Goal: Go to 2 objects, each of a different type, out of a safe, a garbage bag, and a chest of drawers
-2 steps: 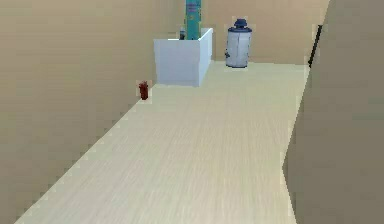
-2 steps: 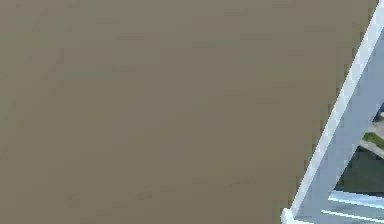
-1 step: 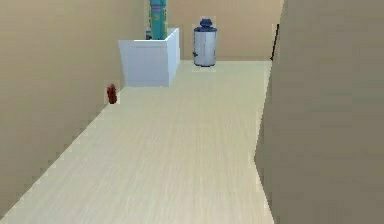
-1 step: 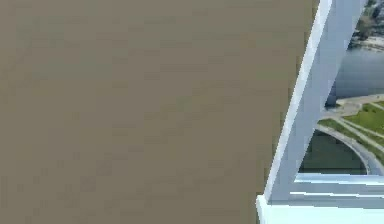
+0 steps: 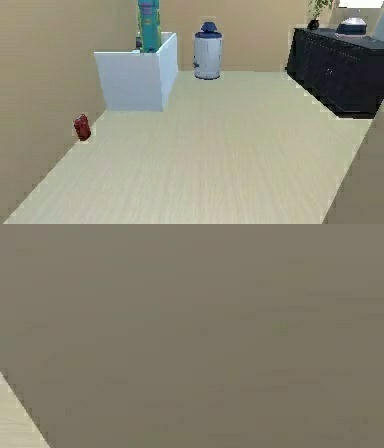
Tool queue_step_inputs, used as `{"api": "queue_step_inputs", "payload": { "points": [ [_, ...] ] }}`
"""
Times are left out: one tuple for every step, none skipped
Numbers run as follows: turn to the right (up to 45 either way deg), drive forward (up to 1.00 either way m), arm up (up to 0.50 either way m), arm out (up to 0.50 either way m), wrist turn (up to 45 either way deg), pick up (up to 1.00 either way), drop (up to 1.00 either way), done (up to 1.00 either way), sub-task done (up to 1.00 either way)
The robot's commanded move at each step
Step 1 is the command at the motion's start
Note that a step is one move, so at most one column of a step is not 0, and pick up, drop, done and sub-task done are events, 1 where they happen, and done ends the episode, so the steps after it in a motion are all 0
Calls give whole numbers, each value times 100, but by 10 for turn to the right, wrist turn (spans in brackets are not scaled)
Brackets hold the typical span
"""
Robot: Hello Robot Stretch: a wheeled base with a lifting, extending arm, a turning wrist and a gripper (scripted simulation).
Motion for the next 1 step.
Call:
{"api": "queue_step_inputs", "payload": {
  "points": [
    [30, 0, 0, 0, 0, 0, 0, 0, 0]
  ]
}}
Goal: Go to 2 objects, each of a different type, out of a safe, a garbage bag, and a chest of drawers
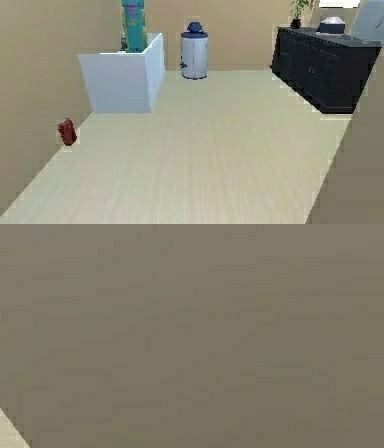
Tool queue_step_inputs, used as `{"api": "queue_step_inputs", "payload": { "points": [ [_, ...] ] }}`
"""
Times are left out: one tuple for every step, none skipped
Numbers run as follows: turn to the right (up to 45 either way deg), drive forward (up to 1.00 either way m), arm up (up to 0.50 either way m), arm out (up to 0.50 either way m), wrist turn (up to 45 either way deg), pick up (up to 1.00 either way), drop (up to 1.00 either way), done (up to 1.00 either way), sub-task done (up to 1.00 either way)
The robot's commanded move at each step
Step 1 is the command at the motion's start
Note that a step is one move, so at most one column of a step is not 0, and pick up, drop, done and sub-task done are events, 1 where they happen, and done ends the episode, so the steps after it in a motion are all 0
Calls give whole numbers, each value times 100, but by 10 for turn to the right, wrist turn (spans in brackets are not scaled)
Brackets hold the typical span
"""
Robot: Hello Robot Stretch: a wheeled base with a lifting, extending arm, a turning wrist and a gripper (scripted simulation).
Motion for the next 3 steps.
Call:
{"api": "queue_step_inputs", "payload": {
  "points": [
    [0, 100, 0, 0, 0, 0, 0, 0, 0],
    [270, 0, 0, 0, 0, 0, 0, 0, 0],
    [0, 65, 0, 0, 0, 0, 0, 0, 0]
  ]
}}
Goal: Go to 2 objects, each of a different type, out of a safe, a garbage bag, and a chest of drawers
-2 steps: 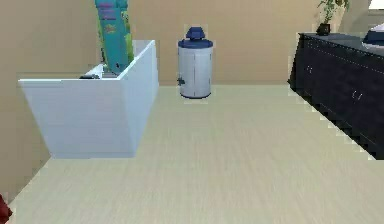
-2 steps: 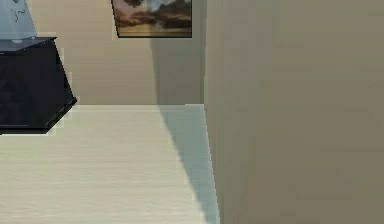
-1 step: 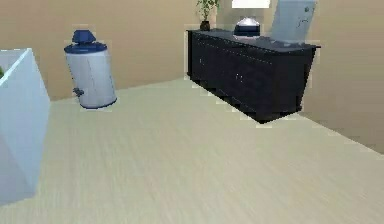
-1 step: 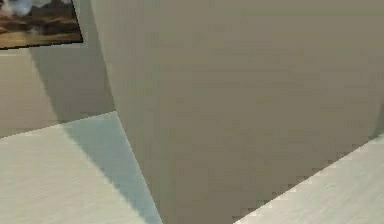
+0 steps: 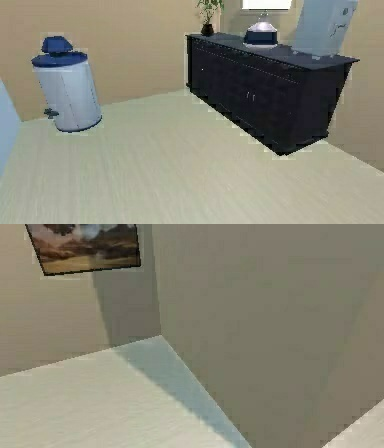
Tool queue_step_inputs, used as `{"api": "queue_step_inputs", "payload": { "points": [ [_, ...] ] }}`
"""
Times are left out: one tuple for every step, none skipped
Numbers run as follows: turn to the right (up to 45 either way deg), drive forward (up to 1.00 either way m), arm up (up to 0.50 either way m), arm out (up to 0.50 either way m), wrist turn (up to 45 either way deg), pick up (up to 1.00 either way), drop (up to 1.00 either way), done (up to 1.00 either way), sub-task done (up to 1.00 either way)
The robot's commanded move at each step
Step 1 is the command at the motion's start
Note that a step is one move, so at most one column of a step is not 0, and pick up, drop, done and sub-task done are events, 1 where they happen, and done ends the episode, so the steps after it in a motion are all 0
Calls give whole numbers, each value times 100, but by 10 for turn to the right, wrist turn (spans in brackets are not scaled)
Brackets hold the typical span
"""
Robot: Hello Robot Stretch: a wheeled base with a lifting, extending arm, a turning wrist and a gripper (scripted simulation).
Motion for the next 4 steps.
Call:
{"api": "queue_step_inputs", "payload": {
  "points": [
    [450, 0, 0, 0, 0, 0, 0, 0, 0],
    [60, 0, 0, 0, 0, 0, 0, 0, 0],
    [0, 100, 0, 0, 0, 0, 0, 0, 0],
    [0, 20, 0, 0, 0, 0, 0, 0, 0]
  ]
}}
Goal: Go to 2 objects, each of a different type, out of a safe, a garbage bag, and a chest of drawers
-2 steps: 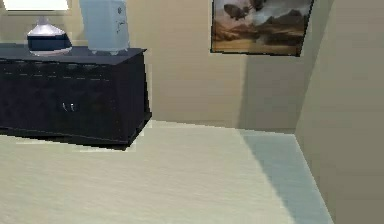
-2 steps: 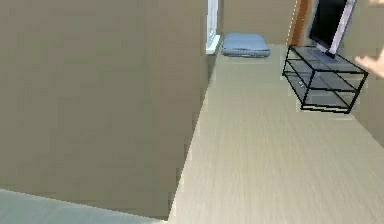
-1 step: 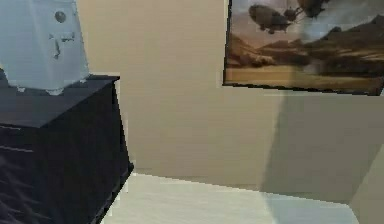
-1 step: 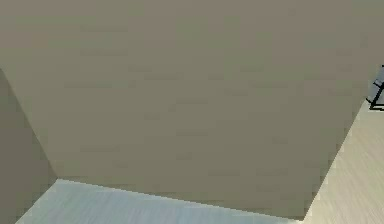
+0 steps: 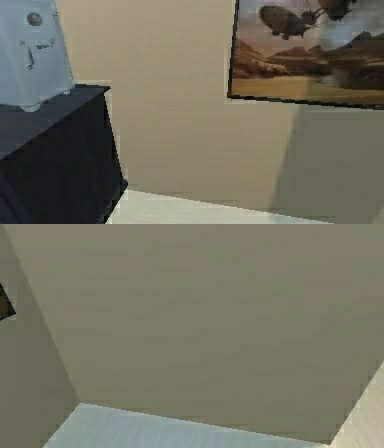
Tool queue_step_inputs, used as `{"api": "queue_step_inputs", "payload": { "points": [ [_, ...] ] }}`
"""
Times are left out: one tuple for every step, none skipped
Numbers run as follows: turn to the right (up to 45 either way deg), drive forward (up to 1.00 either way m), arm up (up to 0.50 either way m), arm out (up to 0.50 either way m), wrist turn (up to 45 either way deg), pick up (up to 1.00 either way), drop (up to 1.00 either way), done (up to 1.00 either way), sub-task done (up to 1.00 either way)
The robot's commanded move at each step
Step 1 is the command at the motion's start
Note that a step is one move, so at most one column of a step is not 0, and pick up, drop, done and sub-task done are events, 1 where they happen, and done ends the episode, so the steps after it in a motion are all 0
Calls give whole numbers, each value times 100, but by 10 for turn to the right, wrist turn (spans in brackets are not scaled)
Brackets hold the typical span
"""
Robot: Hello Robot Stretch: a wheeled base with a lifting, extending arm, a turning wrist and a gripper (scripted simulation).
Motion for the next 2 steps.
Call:
{"api": "queue_step_inputs", "payload": {
  "points": [
    [-450, 0, 0, 0, 0, 0, 0, 0, 0],
    [-90, 0, 0, 0, 0, 0, 0, 0, 0]
  ]
}}
